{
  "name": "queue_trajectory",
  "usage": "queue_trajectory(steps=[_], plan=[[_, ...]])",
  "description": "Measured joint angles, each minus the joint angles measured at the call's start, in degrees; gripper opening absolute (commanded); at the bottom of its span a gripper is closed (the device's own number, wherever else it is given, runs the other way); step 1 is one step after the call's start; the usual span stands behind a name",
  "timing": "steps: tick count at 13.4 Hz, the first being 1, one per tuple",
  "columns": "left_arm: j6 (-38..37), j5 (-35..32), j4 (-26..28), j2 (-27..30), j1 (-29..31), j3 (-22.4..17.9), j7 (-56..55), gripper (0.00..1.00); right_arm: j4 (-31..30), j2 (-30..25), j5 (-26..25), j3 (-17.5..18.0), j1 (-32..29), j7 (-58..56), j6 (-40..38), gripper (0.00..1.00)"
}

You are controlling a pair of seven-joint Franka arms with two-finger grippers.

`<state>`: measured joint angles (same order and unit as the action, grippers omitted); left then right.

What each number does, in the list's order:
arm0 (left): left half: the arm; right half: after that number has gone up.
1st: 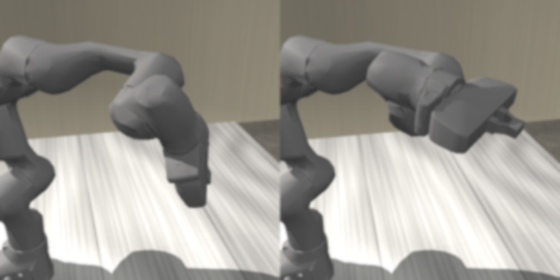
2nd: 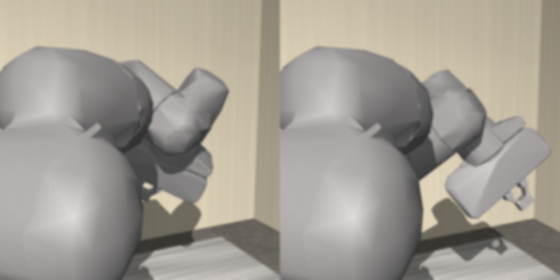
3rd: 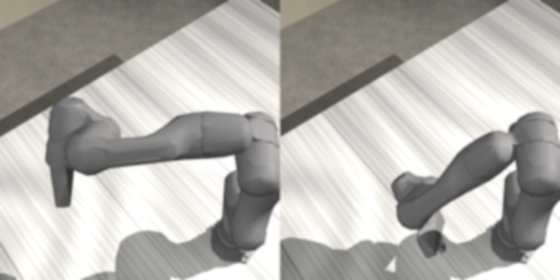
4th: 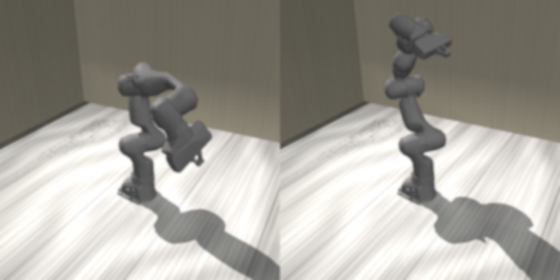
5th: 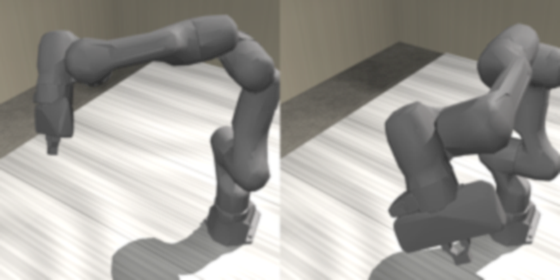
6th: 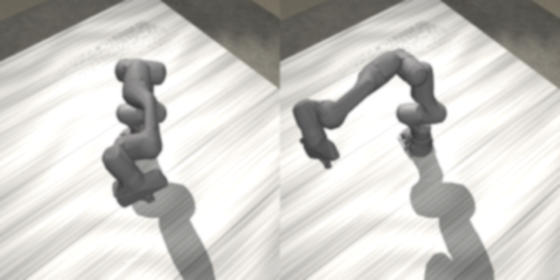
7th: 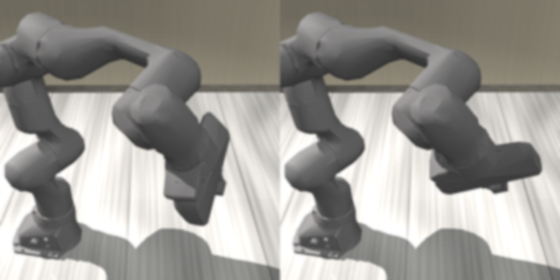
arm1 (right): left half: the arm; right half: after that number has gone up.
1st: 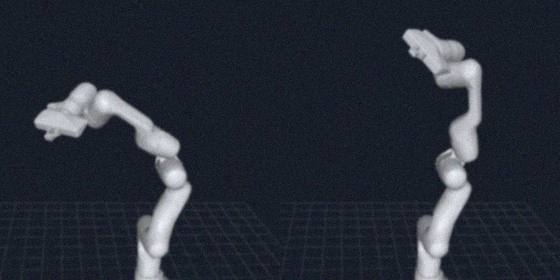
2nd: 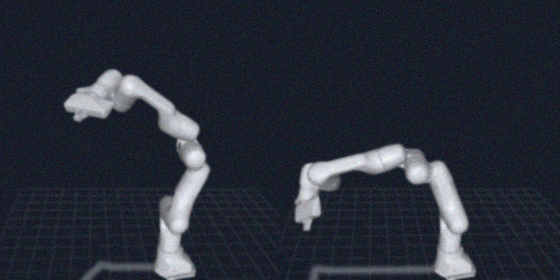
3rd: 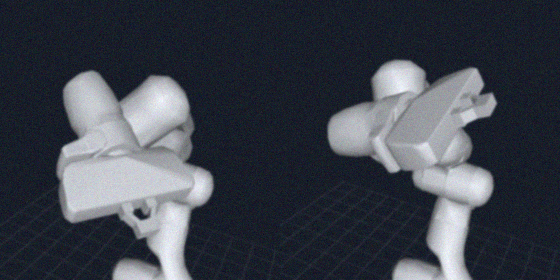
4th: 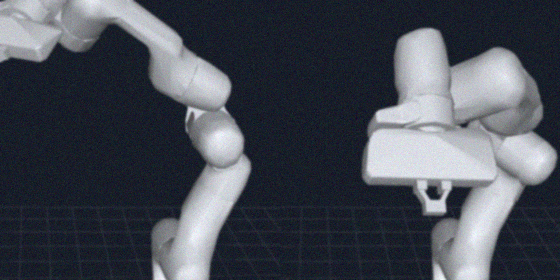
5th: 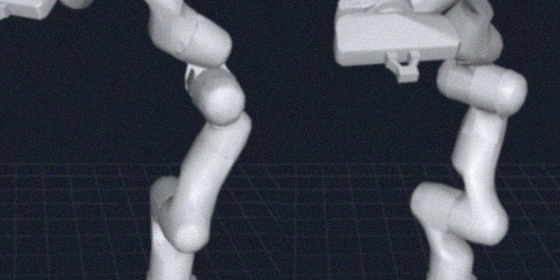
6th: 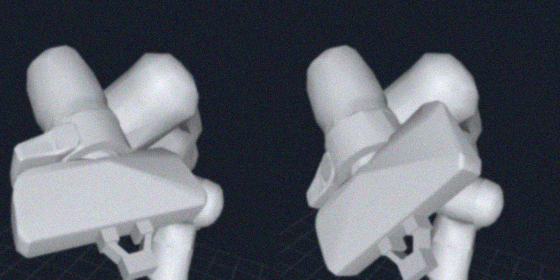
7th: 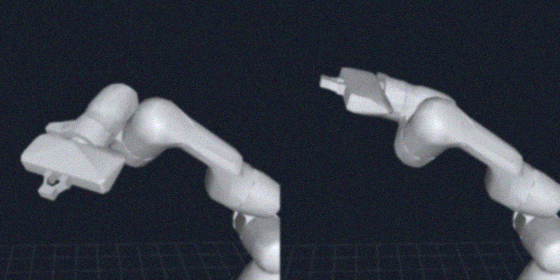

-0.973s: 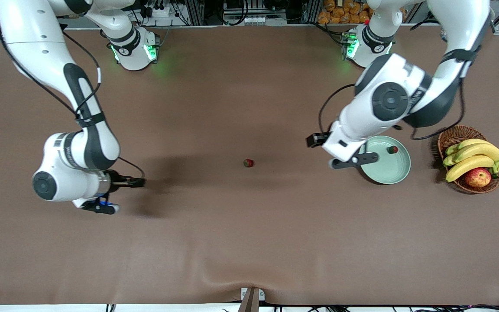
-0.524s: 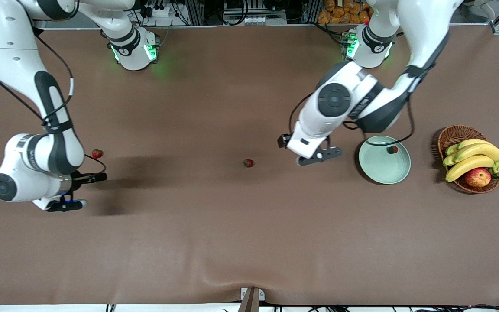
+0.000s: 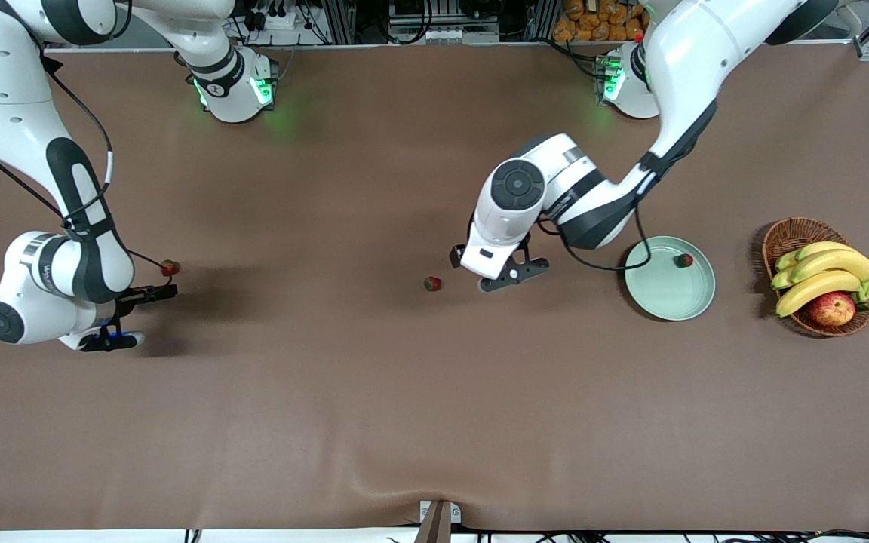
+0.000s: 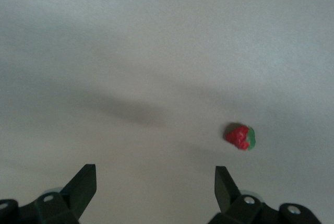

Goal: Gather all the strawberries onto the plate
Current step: 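Grasp the middle strawberry with the left gripper while the right gripper grasps another, then carry the strawberry onto the green plate and open the left gripper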

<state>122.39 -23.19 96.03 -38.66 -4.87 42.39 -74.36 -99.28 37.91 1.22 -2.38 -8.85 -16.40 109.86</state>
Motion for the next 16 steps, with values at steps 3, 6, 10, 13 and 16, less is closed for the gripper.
queue_trajectory(steps=[3, 6, 10, 13, 16], plan=[[6.3, -0.1, -0.4, -2.1, -6.0, -5.3, -4.0, 1.0, -0.4, 0.0, -0.1, 0.0, -0.1, 0.0, -2.6, 0.78], [8.3, -0.1, -4.8, -4.7, -14.1, -10.4, -9.7, 1.0, -0.5, 0.0, -0.1, 0.0, -0.1, 0.0, -4.2, 0.56], [8.3, -0.1, -11.7, -9.0, -23.0, -18.1, -14.6, 0.98, -1.0, 0.0, -0.1, -0.1, -0.1, 0.0, -5.4, 0.5], [10.0, -0.1, -13.0, -11.1, -24.6, -20.3, -16.0, 0.89, -1.2, 0.2, -0.1, -0.1, -0.2, 0.0, -5.7, 0.5], [10.4, -0.1, -13.2, -12.0, -25.0, -20.7, -16.0, 0.81, -2.5, 0.3, -0.1, -0.4, -0.2, 0.0, -5.4, 0.4]])
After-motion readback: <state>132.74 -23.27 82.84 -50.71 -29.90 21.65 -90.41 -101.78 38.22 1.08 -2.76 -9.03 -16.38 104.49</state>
